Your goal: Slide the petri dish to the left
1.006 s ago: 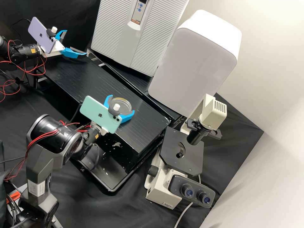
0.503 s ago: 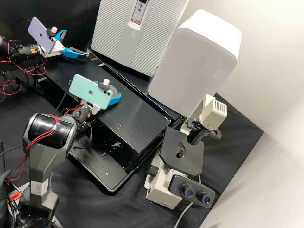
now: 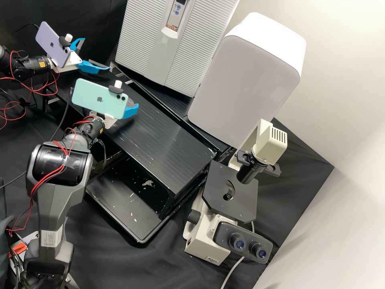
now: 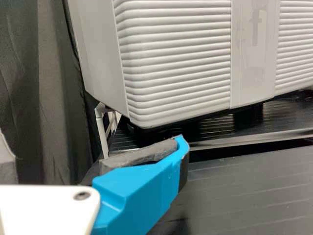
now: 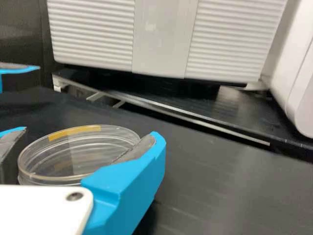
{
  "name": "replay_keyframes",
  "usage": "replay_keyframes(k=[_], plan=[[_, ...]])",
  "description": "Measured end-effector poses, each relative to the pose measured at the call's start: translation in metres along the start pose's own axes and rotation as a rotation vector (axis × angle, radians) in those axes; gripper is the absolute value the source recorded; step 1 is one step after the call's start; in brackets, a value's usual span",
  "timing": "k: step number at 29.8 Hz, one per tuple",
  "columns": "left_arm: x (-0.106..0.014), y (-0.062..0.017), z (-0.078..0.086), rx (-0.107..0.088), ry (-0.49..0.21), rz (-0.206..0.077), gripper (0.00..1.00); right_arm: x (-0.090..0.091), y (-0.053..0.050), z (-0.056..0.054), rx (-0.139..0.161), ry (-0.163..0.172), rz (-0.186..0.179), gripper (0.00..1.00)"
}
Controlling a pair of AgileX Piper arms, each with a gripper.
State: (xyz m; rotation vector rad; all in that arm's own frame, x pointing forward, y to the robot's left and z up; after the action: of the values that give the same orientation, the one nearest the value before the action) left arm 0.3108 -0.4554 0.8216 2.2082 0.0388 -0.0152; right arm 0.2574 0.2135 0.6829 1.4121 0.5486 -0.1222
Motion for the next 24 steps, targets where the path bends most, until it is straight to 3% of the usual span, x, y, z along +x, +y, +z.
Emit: replay_keyframes(k=[6,10,16,21,24], plan=[[0.0,0.0,0.0,0.0,0.0,0.0,1.0,0.01,0.002,-0.01,-0.049,0.017,0.016,0.0],[0.0,0.0,0.0,0.0,0.0,0.0,1.0,0.017,-0.001,-0.013,-0.079,0.013,-0.008,0.0],[0.0,0.0,0.0,0.0,0.0,0.0,1.0,0.024,-0.003,-0.014,-0.061,-0.01,-0.032,0.0],[0.0,0.0,0.0,0.0,0.0,0.0,1.0,0.033,-0.014,-0.012,-0.049,-0.032,-0.061,0.0],[0.0,0.0,0.0,0.0,0.0,0.0,1.0,0.037,-0.017,-0.014,-0.051,-0.028,-0.063,0.0]])
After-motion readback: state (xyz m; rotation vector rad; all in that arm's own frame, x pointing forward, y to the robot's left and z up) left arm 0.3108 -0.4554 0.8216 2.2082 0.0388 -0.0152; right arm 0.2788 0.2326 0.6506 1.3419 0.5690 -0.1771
